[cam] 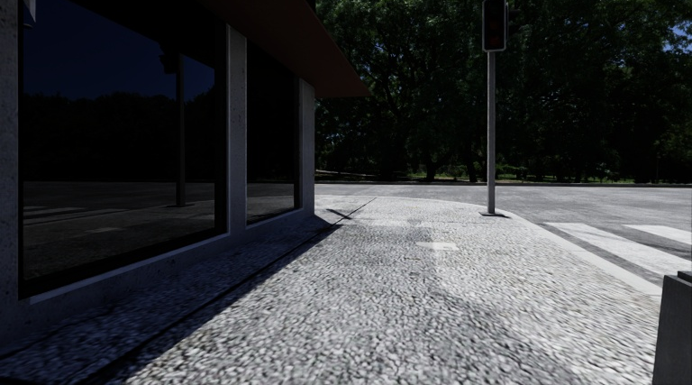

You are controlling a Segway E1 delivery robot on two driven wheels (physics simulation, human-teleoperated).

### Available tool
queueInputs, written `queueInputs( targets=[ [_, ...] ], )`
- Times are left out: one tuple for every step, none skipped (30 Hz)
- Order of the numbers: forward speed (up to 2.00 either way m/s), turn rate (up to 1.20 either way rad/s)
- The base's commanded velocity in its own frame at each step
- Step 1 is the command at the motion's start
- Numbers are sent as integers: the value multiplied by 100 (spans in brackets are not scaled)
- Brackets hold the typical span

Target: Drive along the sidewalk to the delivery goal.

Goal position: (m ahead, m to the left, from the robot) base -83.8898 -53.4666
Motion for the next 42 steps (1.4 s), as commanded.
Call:
queueInputs(
  targets=[
    [0,0],
    [0,0],
    [0,0],
    [0,0],
    [0,0],
    [0,0],
    [0,0],
    [0,0],
    [0,0],
    [0,0],
    [0,0],
    [0,0],
    [0,0],
    [0,0],
    [0,0],
    [0,0],
    [0,0],
    [0,0],
    [0,0],
    [0,0],
    [0,0],
    [0,0],
    [0,0],
    [0,0],
    [0,0],
    [0,0],
    [0,0],
    [0,0],
    [0,0],
    [0,0],
    [0,0],
    [15,0],
    [30,0],
    [30,0],
    [36,0],
    [43,0],
    [68,-2],
    [93,-4],
    [93,-4],
    [105,-4],
    [109,-4],
    [109,-4]
  ],
)
